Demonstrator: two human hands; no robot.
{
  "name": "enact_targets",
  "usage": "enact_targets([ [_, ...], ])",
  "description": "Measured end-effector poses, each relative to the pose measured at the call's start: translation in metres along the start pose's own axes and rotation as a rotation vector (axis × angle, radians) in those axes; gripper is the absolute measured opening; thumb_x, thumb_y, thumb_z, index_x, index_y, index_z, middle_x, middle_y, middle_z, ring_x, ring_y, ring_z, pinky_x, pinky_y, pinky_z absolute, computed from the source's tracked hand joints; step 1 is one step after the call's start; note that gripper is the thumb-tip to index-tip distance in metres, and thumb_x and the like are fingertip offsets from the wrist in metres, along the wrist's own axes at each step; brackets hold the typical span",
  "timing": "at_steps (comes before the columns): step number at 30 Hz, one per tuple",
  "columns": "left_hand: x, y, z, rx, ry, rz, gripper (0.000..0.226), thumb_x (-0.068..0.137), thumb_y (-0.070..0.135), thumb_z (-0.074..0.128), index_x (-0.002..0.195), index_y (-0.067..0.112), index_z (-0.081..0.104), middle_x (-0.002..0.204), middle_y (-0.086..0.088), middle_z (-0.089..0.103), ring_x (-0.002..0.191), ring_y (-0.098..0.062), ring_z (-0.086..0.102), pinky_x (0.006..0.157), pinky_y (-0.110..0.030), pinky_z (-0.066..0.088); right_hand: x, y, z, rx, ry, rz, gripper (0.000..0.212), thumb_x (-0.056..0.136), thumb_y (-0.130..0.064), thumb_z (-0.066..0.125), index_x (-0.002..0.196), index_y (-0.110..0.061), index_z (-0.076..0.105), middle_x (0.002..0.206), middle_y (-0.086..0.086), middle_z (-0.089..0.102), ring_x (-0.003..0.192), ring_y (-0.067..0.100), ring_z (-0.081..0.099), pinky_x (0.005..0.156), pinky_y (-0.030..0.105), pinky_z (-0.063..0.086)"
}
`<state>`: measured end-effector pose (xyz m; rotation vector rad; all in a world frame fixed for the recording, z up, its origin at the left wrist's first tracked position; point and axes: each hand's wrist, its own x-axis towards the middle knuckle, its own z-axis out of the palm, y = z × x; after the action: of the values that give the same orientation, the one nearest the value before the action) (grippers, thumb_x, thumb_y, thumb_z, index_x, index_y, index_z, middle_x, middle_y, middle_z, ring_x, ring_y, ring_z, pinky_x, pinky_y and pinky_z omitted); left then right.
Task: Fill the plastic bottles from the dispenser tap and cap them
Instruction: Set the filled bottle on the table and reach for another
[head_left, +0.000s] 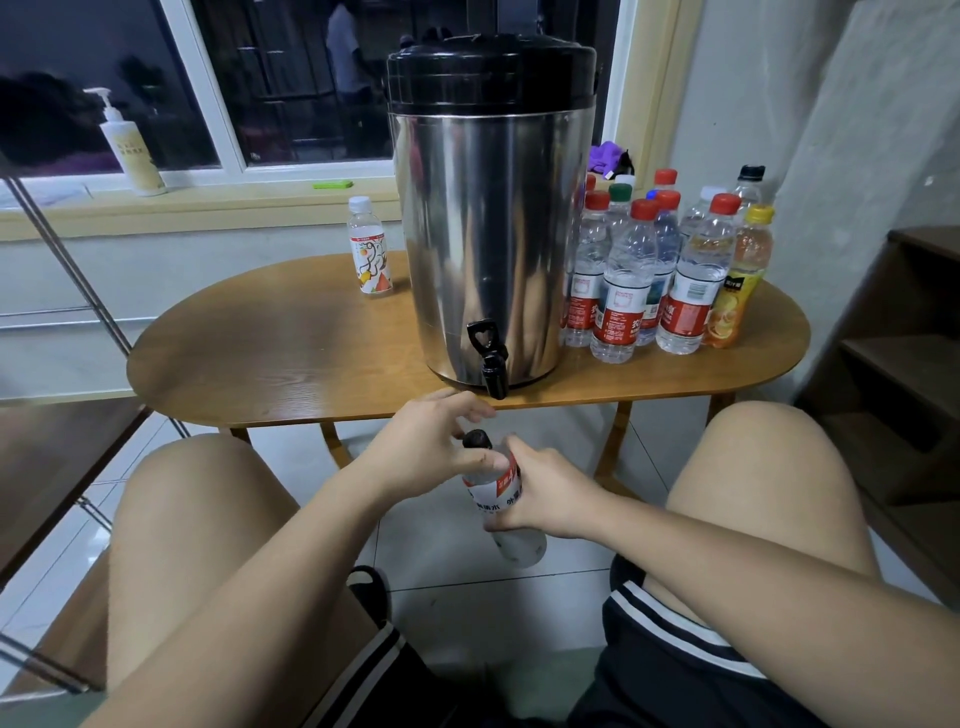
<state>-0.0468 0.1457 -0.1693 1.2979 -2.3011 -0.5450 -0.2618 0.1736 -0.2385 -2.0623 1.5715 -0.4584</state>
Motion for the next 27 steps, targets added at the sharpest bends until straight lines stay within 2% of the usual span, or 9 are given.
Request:
enact_targets([
  [2, 0.0016, 0.0018, 0.0016, 0.096, 0.052, 0.016, 0.04, 0.084, 0.067, 0.082, 0.102, 0.032, 0.075, 0.098, 0.015, 0.068, 0.091, -0.004, 0.062, 0.075, -0.028, 0.054, -0.0007, -0.0005, 0.0002, 0.004, 0.003, 0.001, 0.074, 0.059, -0.065, 0.09, 0.114, -0.041, 0.047, 0.1, -0.008, 0.072, 0.092, 0.013, 0.071, 0.082, 0.045, 0.063],
  [5, 0.0014, 0.0023, -0.0011, 0.043, -0.002, 0.069, 0.017, 0.087, 0.038, 0.091, 0.099, 0.032, 0.081, 0.095, 0.016, 0.07, 0.092, -0.004, 0.065, 0.076, -0.019, 0.048, -0.0009, -0.0014, -0.0003, -0.001, -0.027, 0.005, 0.084, 0.058, -0.067, 0.09, 0.125, -0.041, 0.046, 0.106, -0.01, 0.073, 0.096, 0.011, 0.071, 0.087, 0.042, 0.063],
  [7, 0.0002, -0.0013, -0.003, -0.006, -0.063, 0.072, 0.025, 0.085, 0.027, 0.093, 0.106, 0.034, 0.082, 0.102, 0.018, 0.074, 0.098, 0.0, 0.067, 0.077, -0.009, 0.045, -0.0014, 0.0001, -0.0007, -0.011, -0.035, 0.003, 0.089, 0.058, -0.068, 0.09, 0.131, -0.041, 0.044, 0.107, -0.01, 0.073, 0.098, 0.011, 0.071, 0.088, 0.042, 0.063],
  [10, 0.0, -0.0015, -0.0016, 0.019, -0.064, 0.009, 0.039, 0.083, 0.051, 0.09, 0.117, 0.038, 0.077, 0.113, 0.021, 0.071, 0.102, 0.0, 0.066, 0.081, -0.019, 0.052, -0.0024, 0.0008, -0.0024, -0.024, -0.028, 0.01, 0.075, 0.06, -0.066, 0.09, 0.115, -0.042, 0.045, 0.101, -0.009, 0.071, 0.092, 0.013, 0.07, 0.081, 0.045, 0.063],
  [12, 0.0025, -0.0008, -0.0002, 0.103, 0.001, -0.013, 0.041, 0.084, 0.067, 0.082, 0.108, 0.034, 0.077, 0.101, 0.017, 0.07, 0.092, -0.004, 0.065, 0.075, -0.028, 0.056, -0.0021, 0.0003, -0.003, -0.024, -0.008, 0.008, 0.07, 0.059, -0.065, 0.091, 0.107, -0.042, 0.044, 0.098, -0.009, 0.071, 0.088, 0.013, 0.071, 0.079, 0.046, 0.063],
  [15, 0.0026, 0.002, -0.0025, 0.098, 0.028, 0.019, 0.026, 0.09, 0.049, 0.085, 0.106, 0.029, 0.08, 0.095, 0.014, 0.071, 0.089, -0.007, 0.065, 0.073, -0.028, 0.052, -0.0012, -0.0003, -0.0037, -0.014, 0.003, 0.012, 0.074, 0.057, -0.067, 0.092, 0.109, -0.04, 0.045, 0.099, -0.01, 0.072, 0.089, 0.011, 0.071, 0.081, 0.043, 0.063],
  [18, -0.0005, 0.0014, -0.0044, 0.045, -0.026, 0.088, 0.028, 0.092, 0.026, 0.087, 0.118, 0.032, 0.081, 0.106, 0.018, 0.073, 0.098, 0.001, 0.066, 0.077, -0.01, 0.045, -0.0007, 0.0023, -0.0047, -0.006, -0.006, 0.006, 0.085, 0.057, -0.069, 0.092, 0.123, -0.042, 0.045, 0.105, -0.011, 0.072, 0.095, 0.01, 0.071, 0.086, 0.04, 0.063],
  [23, 0.0023, 0.0039, -0.0009, 0.119, 0.064, -0.001, 0.037, 0.088, 0.064, 0.079, 0.103, 0.03, 0.077, 0.095, 0.015, 0.071, 0.087, -0.006, 0.064, 0.069, -0.026, 0.05, 0.0, 0.0023, -0.0055, -0.019, -0.005, 0.017, 0.076, 0.057, -0.069, 0.091, 0.111, -0.041, 0.045, 0.101, -0.01, 0.072, 0.09, 0.011, 0.072, 0.08, 0.044, 0.065],
  [27, 0.0033, 0.0052, -0.0041, 0.094, 0.051, -0.004, 0.021, 0.093, 0.048, 0.082, 0.1, 0.028, 0.08, 0.09, 0.012, 0.07, 0.086, -0.008, 0.064, 0.07, -0.027, 0.048, -0.0009, -0.0003, -0.0053, -0.023, -0.002, 0.016, 0.074, 0.057, -0.067, 0.092, 0.106, -0.039, 0.045, 0.1, -0.01, 0.073, 0.089, 0.01, 0.072, 0.081, 0.043, 0.064],
])
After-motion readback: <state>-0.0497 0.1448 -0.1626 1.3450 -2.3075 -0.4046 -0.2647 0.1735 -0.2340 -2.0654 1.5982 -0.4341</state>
